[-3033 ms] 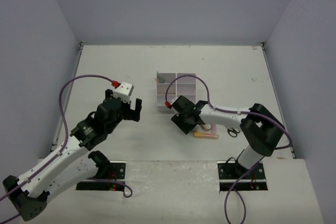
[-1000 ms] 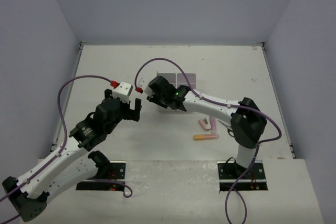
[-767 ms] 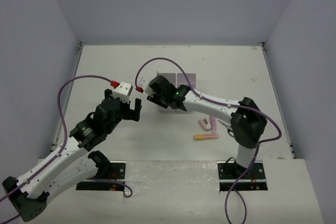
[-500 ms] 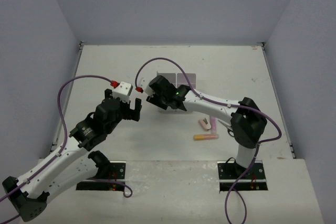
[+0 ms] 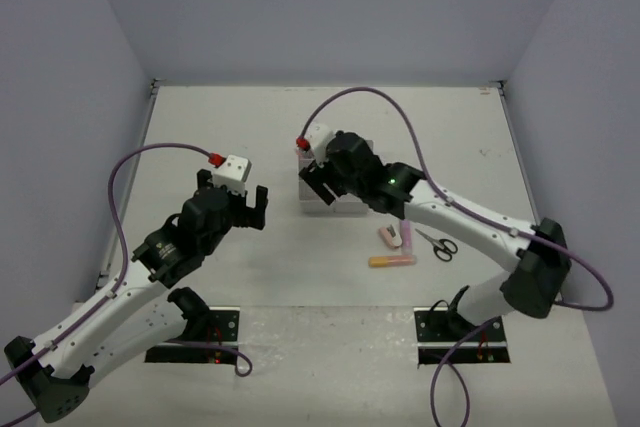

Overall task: Sort the stationery into containers
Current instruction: Place the stationery in the storage box, then pick up the pen from the center of the board.

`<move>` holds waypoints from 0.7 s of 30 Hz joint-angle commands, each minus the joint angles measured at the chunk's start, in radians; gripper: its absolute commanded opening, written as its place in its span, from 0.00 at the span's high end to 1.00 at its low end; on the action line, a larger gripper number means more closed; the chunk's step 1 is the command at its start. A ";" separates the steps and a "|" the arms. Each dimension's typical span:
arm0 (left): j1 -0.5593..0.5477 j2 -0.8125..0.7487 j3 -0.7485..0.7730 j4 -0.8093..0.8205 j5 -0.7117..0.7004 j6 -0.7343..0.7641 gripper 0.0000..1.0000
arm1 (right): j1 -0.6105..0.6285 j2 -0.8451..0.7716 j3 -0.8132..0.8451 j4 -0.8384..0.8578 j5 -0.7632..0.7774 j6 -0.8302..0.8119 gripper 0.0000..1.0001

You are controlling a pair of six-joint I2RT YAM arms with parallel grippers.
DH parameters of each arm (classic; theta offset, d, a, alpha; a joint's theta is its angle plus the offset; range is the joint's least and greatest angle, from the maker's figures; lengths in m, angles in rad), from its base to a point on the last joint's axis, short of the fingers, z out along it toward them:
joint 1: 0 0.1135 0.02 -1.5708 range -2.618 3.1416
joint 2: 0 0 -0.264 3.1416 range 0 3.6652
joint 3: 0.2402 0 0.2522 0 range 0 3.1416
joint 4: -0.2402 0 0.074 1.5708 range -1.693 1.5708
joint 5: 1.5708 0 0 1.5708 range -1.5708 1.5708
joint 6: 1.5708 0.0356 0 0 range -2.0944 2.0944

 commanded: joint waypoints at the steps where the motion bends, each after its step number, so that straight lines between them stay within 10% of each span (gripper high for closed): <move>1: 0.005 -0.005 0.002 0.008 -0.098 -0.017 0.00 | -0.106 -0.247 -0.114 0.002 0.009 0.329 0.15; 21: 0.005 -0.014 0.003 0.015 -0.026 0.000 0.00 | -0.325 -0.158 -0.290 -0.356 -0.004 0.612 0.15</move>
